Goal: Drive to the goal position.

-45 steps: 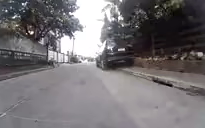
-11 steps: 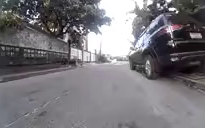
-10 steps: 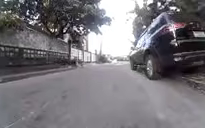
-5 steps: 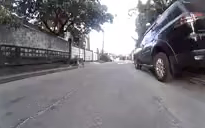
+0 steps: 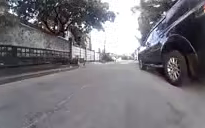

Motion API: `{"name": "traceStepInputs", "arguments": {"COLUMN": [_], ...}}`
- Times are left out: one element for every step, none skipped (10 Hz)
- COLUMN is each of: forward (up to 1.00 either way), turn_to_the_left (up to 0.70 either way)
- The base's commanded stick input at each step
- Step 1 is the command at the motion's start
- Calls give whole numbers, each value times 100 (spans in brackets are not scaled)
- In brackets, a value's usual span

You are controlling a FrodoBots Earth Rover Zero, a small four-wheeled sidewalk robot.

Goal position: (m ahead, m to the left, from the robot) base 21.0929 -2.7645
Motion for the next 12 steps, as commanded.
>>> {"name": "traceStepInputs", "arguments": {"forward": [99, 99, 99, 99, 99, 99, 99, 99, 99, 99, 99, 99], "turn_to_the_left": [-1, -4, -25, -39, -27, -1, -6, -41, -41, -41, -41, -41]}}
